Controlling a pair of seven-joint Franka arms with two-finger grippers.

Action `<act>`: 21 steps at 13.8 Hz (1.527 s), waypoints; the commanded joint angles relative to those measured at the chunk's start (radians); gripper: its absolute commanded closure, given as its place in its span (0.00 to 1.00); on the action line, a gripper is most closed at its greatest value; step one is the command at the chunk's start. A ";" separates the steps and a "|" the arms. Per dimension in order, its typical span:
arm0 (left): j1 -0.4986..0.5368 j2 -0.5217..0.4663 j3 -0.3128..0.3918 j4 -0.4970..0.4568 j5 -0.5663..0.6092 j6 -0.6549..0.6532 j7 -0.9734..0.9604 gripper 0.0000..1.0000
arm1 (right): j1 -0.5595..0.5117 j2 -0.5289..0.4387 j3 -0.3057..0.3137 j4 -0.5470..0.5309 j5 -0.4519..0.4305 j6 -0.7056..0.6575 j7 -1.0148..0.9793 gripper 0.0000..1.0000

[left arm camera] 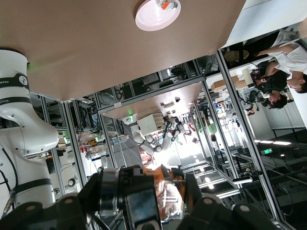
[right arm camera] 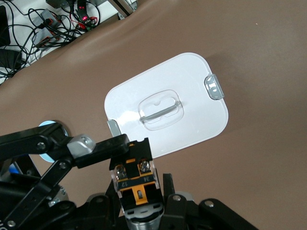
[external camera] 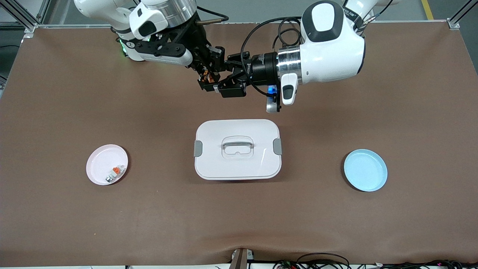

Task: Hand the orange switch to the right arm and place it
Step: 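Close the right gripper on the switch held by the left gripper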

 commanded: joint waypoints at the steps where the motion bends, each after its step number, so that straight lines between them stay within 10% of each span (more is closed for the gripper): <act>1: -0.003 0.009 -0.002 0.021 0.018 0.014 -0.009 0.90 | -0.001 -0.002 -0.007 0.007 -0.010 -0.006 0.034 1.00; 9: -0.001 0.009 -0.002 0.024 0.023 0.012 -0.005 0.61 | -0.001 -0.001 -0.007 0.007 -0.010 -0.006 0.039 1.00; 14: -0.003 0.009 -0.002 0.024 0.043 0.011 -0.015 0.00 | -0.001 -0.001 -0.007 0.007 -0.010 -0.006 0.039 1.00; 21: 0.000 0.001 -0.002 0.024 0.060 0.008 -0.044 0.00 | -0.001 -0.001 -0.007 0.007 -0.009 -0.006 0.034 1.00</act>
